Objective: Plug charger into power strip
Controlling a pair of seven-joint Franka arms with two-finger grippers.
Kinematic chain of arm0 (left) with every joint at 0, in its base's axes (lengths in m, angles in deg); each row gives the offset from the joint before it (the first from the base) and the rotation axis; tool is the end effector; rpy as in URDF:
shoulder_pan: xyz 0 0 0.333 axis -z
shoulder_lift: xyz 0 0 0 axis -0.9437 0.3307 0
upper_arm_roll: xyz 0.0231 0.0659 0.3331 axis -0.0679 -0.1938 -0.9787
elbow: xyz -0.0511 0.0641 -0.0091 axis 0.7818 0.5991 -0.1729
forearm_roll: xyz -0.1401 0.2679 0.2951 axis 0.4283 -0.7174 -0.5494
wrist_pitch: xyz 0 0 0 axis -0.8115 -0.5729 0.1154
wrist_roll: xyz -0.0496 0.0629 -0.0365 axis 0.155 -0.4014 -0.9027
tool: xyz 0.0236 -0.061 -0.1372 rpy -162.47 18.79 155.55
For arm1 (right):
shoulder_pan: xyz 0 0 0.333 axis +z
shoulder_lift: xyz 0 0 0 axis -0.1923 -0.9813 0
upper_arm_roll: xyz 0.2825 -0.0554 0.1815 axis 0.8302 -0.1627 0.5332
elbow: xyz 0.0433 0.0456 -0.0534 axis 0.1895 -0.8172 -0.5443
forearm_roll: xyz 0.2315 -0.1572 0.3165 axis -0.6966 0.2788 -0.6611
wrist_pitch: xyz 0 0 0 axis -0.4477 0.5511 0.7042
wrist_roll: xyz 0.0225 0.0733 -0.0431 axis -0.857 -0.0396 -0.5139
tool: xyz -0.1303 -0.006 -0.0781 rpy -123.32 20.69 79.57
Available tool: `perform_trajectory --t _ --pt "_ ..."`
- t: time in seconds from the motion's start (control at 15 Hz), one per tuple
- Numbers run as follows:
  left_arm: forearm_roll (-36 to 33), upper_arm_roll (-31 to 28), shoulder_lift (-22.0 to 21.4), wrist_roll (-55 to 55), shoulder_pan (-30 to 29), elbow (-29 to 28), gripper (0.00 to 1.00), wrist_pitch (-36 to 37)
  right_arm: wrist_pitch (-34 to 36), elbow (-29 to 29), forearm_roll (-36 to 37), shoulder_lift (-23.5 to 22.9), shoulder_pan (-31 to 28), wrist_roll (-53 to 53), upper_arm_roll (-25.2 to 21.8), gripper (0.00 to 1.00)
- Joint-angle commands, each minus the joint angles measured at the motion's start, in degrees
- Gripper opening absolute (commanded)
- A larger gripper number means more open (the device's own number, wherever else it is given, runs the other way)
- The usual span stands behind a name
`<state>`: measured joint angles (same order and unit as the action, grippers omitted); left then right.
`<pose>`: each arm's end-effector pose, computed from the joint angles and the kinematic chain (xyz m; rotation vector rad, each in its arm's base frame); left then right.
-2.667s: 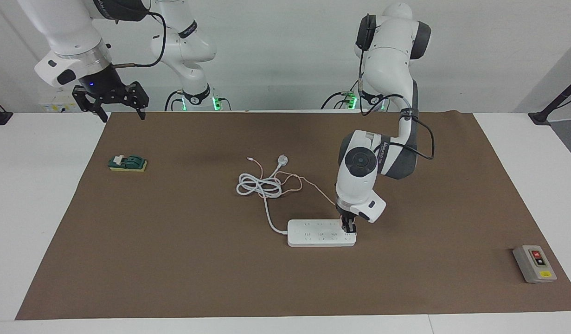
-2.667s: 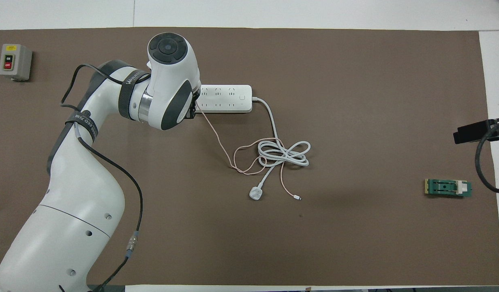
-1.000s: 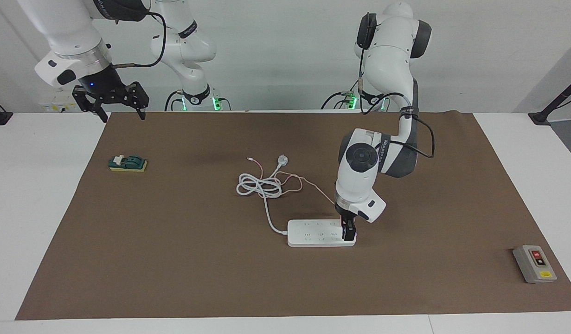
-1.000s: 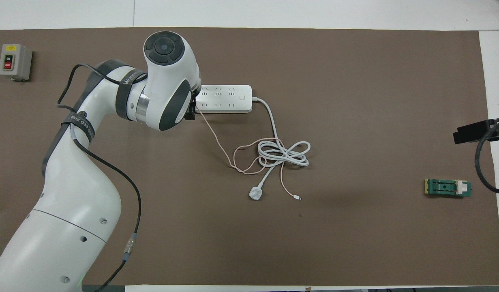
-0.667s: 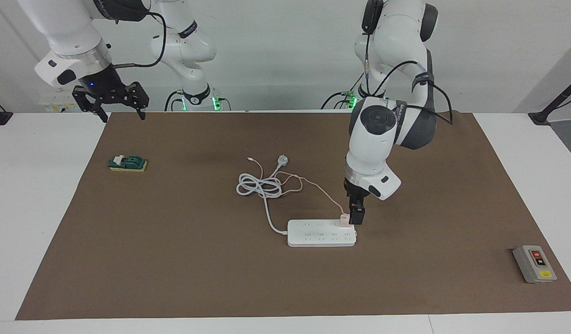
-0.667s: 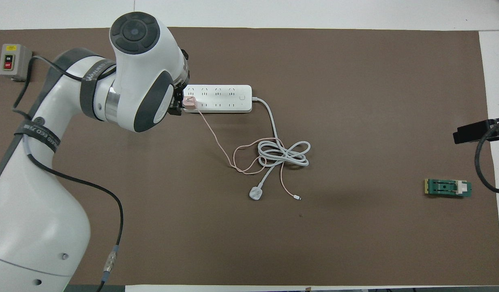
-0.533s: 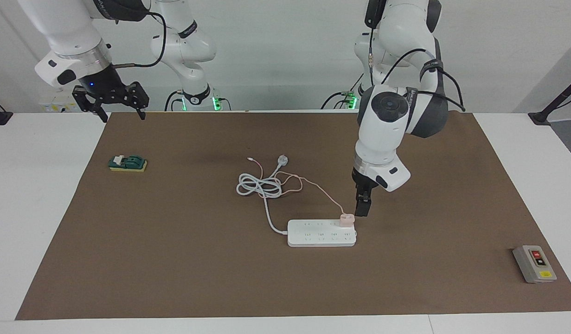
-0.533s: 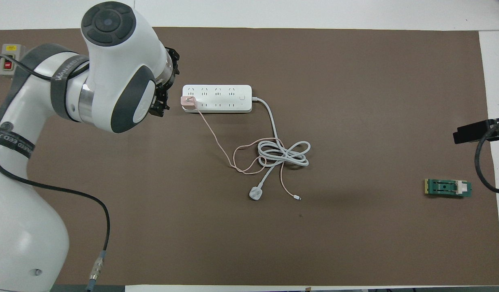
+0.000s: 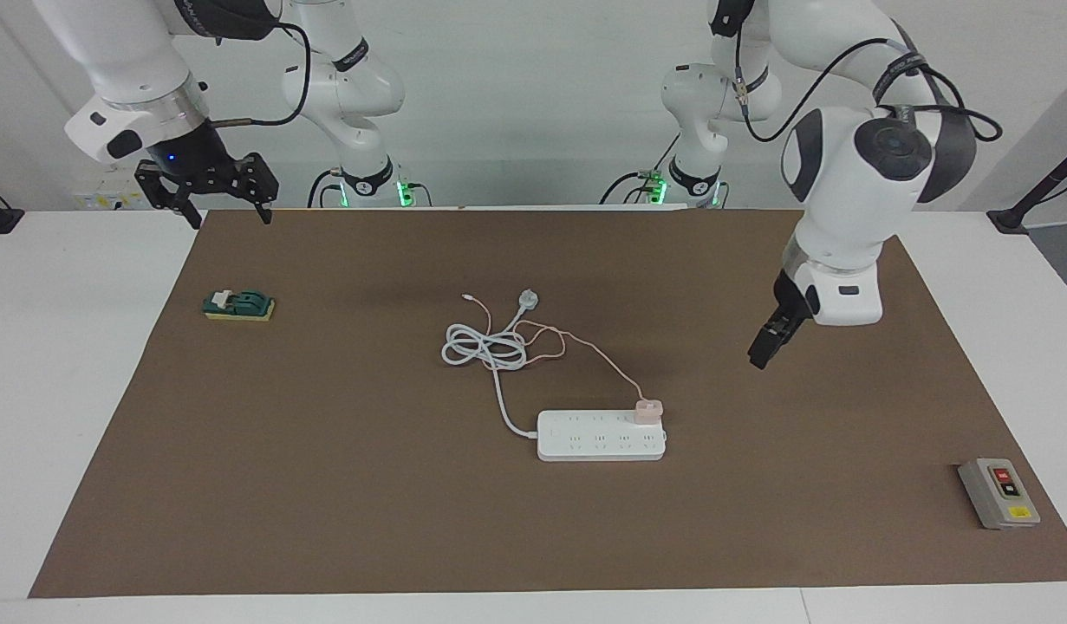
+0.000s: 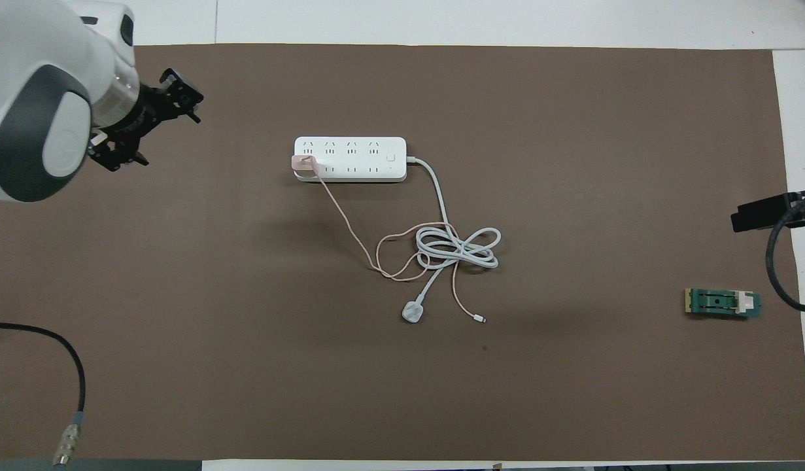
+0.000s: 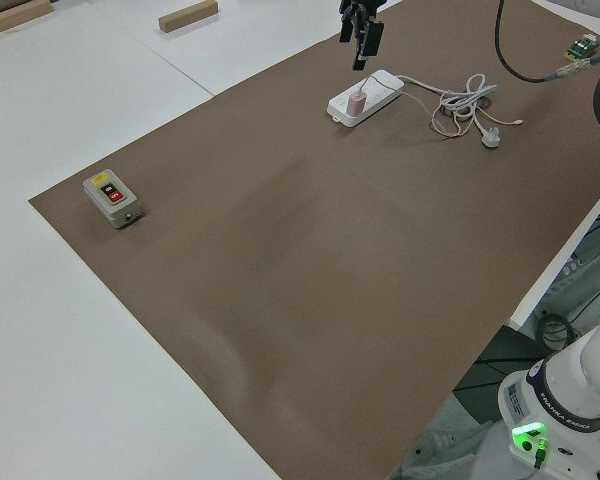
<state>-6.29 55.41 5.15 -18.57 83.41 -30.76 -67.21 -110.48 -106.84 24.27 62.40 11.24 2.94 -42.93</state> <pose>0.6802 -0.1270 0.5136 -2.9792 -0.8915 -0.0738 0.5519 -0.0301 0.6096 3.1278 0.1320 -0.0412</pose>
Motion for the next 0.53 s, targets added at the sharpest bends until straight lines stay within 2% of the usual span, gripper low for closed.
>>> perform_trajectory --t 0.0,0.27,0.47 --pt "0.79 0.44 -5.47 14.68 -4.96 -3.88 1.0 2.11 0.26 -0.97 0.96 1.09 -0.41 -1.57 0.34 1.0" --pt "0.79 0.36 -12.93 33.23 -12.88 -10.63 1.0 2.64 0.26 -0.97 0.87 1.09 -0.41 -1.66 0.34 1.0" --pt "0.79 0.18 -19.1 36.97 -14.91 -15.92 1.0 4.12 0.26 -0.88 0.34 1.09 -0.41 -1.48 0.34 1.0"
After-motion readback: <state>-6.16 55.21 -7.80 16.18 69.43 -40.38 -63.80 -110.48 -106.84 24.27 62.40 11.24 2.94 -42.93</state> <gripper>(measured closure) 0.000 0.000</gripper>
